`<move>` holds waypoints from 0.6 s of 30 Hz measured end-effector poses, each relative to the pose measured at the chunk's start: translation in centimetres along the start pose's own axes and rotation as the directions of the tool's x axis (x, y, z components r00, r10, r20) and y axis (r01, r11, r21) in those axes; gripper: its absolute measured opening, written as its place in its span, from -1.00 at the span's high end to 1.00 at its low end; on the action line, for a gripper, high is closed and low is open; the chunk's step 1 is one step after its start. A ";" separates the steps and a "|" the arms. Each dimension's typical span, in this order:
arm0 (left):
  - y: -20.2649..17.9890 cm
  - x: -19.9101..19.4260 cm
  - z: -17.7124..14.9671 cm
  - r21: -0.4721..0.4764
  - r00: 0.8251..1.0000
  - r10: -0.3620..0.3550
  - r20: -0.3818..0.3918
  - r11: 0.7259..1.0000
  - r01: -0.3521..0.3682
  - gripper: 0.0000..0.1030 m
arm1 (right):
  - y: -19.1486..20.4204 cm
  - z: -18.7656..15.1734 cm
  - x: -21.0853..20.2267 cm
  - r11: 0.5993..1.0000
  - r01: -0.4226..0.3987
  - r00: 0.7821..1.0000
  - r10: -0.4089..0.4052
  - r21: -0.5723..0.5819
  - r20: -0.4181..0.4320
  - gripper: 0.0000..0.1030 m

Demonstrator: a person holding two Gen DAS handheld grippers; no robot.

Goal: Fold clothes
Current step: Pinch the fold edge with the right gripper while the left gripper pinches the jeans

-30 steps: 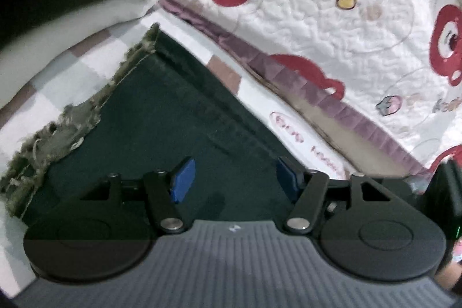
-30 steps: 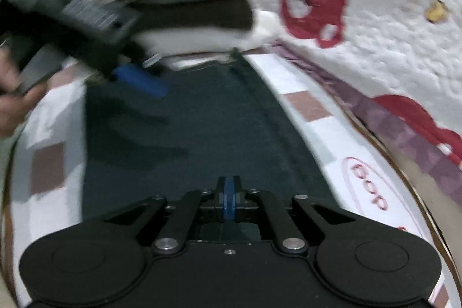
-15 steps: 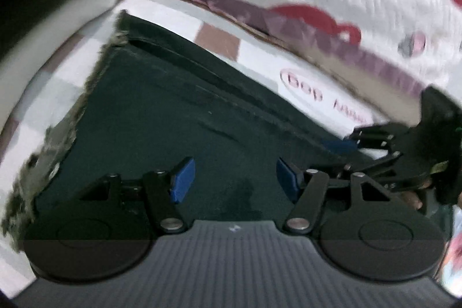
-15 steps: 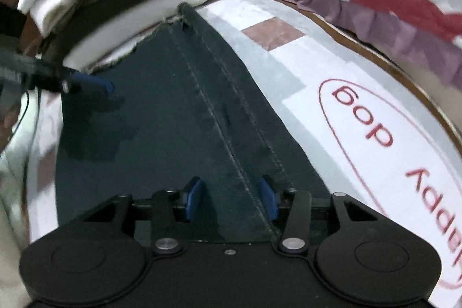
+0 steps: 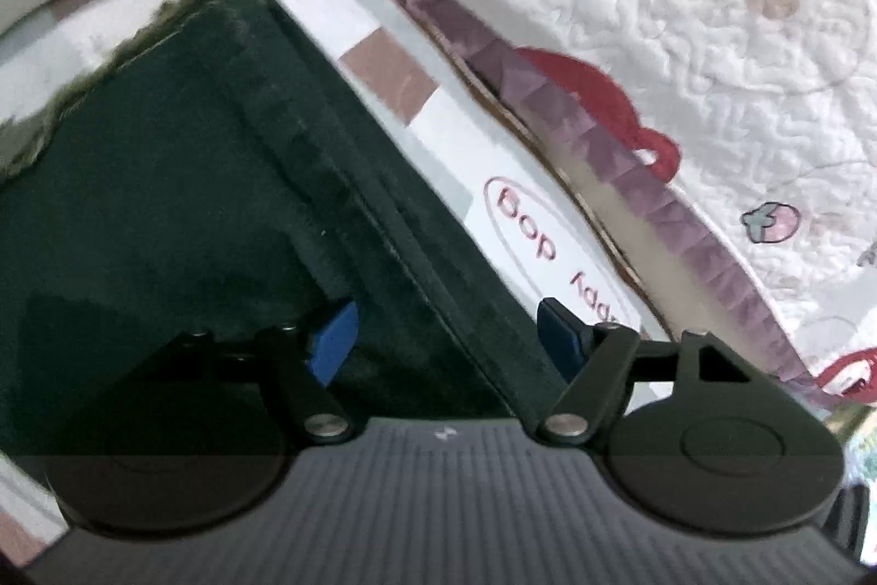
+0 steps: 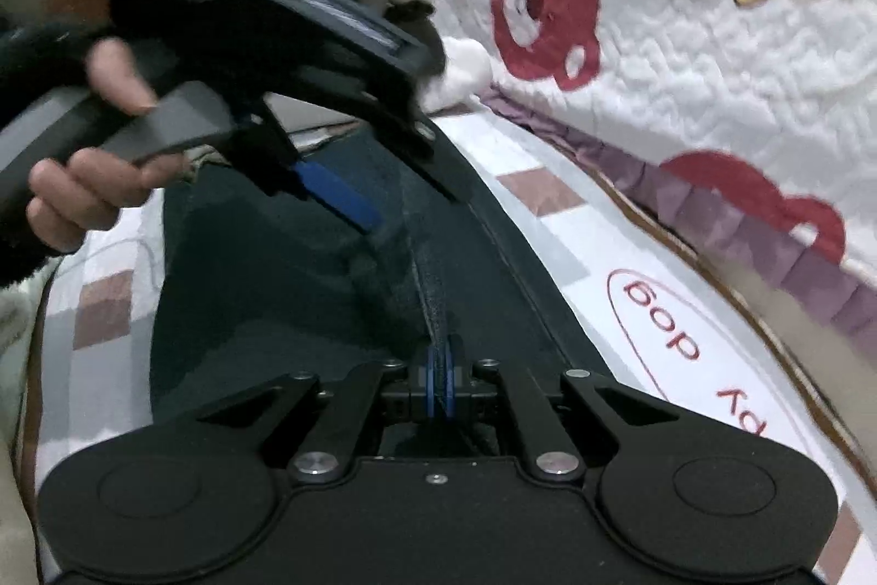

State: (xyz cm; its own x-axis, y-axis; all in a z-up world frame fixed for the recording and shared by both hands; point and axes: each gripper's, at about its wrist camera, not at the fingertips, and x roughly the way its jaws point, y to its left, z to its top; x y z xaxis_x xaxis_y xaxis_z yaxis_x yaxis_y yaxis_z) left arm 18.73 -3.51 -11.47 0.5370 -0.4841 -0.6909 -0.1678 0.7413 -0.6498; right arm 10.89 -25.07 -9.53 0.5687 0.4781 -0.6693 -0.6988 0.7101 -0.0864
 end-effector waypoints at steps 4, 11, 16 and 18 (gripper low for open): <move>0.0 0.0 -0.8 -0.036 0.998 0.056 -0.022 0.998 -0.057 -0.54 | 1.6 -0.8 -1.1 0.998 0.017 0.999 -0.015 -0.053 0.043 0.88; 0.0 -0.5 -2.9 -0.013 0.986 0.000 -0.166 1.000 -0.003 -0.54 | 3.5 -1.9 -1.2 0.990 0.026 0.999 -0.021 -0.138 0.034 0.88; 0.3 0.7 -4.9 -0.021 0.980 0.028 -0.196 0.999 -0.033 -0.55 | 3.7 -2.2 -1.1 0.990 0.011 0.999 -0.005 -0.142 0.042 0.88; 0.5 1.0 -5.3 -0.024 0.982 0.041 -0.186 0.999 -0.046 -0.55 | 4.3 -2.6 -1.3 0.986 0.004 0.999 0.004 -0.169 0.045 0.88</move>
State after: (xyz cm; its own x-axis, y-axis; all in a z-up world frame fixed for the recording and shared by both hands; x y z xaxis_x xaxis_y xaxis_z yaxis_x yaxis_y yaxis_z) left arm 14.79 -6.14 -14.17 0.3663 -0.5315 -0.7638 -0.2126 0.7513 -0.6247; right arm 6.03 -24.03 -10.95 0.5849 0.5037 -0.6357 -0.7600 0.6143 -0.2125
